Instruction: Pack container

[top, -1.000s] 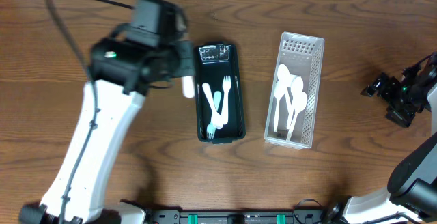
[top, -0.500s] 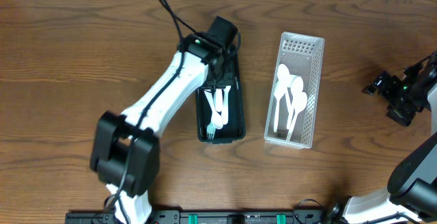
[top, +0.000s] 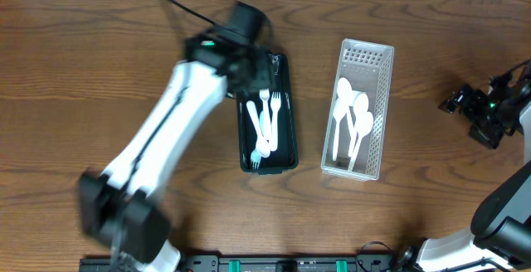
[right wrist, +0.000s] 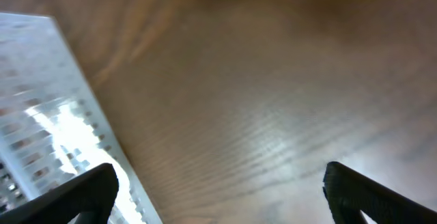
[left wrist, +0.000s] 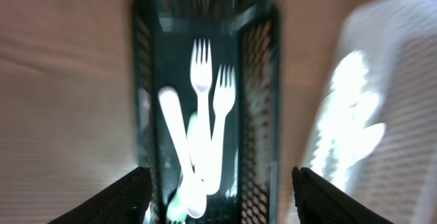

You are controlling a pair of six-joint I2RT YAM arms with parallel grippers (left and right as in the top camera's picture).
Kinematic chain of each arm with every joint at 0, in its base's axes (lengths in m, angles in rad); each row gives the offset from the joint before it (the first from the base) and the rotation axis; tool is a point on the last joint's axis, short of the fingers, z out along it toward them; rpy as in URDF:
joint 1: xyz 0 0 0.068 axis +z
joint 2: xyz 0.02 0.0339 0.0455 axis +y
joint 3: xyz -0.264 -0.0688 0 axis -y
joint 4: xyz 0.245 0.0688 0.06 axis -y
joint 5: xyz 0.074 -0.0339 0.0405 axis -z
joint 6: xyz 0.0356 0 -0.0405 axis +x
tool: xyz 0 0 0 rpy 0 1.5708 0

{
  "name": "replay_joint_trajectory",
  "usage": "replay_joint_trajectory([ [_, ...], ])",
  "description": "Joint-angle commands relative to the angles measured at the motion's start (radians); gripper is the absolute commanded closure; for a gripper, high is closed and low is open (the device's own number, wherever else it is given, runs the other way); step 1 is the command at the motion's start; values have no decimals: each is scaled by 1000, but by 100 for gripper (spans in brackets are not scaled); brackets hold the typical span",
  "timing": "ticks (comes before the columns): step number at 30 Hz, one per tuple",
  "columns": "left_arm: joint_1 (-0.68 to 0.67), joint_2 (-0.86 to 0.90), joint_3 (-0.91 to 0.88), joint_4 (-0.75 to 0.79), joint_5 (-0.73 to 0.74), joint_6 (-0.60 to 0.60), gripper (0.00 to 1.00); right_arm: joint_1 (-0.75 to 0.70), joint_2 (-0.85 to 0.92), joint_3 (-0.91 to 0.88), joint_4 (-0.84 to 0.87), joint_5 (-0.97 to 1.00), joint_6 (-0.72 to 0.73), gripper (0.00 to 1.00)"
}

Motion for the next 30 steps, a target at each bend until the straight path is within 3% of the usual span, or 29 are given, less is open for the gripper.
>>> replay_joint_trajectory([
  [1, 63, -121, 33, -40, -14, 31, 28, 9, 2, 5, 33, -140, -113, 30],
  [4, 138, -170, 32, -145, -97, 34, 26, 29, 6, 5, 79, -109, -131, 84],
  [6, 182, -174, 24, -197, -165, 61, 25, 40, 11, 5, 102, -101, -104, 98],
  [11, 270, -133, -56, -205, -190, 174, 26, 107, 25, 5, 188, -105, -34, 99],
  [22, 359, -6, -257, -183, -190, 174, 28, 333, 202, 5, 306, -60, 56, 99],
  [30, 377, -6, -321, -145, -174, 174, 27, 391, 311, 5, 345, -247, 76, 99],
])
